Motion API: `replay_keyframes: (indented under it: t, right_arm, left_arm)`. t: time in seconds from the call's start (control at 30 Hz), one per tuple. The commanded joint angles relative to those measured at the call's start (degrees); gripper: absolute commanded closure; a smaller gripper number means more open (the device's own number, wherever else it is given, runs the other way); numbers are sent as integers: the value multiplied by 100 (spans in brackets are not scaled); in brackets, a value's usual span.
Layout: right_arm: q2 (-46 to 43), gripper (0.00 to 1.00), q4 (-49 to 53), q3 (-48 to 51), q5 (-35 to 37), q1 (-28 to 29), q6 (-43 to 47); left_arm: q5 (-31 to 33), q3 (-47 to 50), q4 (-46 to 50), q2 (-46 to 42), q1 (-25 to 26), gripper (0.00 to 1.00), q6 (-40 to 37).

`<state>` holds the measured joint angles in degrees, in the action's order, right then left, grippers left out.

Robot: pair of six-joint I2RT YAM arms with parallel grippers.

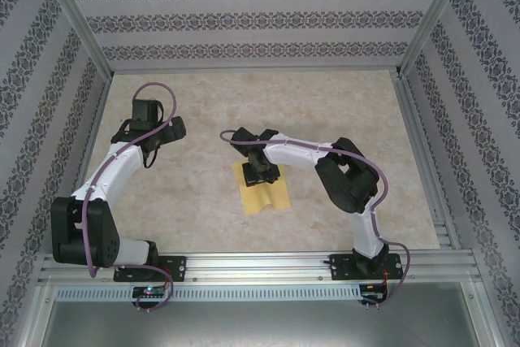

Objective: Fold a paper plane with a square sheet of paper (pick it up from the middle)
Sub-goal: Fold the square sheet of paper in half at the center of the table.

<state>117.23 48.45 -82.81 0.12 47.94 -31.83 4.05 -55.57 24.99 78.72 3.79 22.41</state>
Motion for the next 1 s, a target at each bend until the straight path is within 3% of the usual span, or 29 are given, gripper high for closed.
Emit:
replay_keyframes:
  t: [0.0, 0.17, 0.4, 0.63, 0.83, 0.97]
  right_arm:
    - [-477, 64, -734, 93, -539, -29, 65]
    - [-909, 78, -1918, 349, -1761, -202, -57]
    - [-1052, 78, -3682, 1088, -3244, -616, -735]
    - [-678, 70, -3051, 1115, -2467, -786, -250]
    - [-609, 56, -2428, 1038, -1624, -917, 345]
    - [-699, 49, -2254, 1040, -1421, -1072, 578]
  left_arm:
    - [-419, 45, 61, 38, -23, 0, 280]
    - [-1095, 347, -221, 18, -25, 2, 605]
    - [-1532, 678, -536, 44, 83, 5, 853]
    - [-1581, 855, -805, 227, 360, 5, 1100]
    - [-1505, 767, -842, 432, 579, 5, 1161]
    - [-1497, 740, -869, 510, 698, 5, 1199]
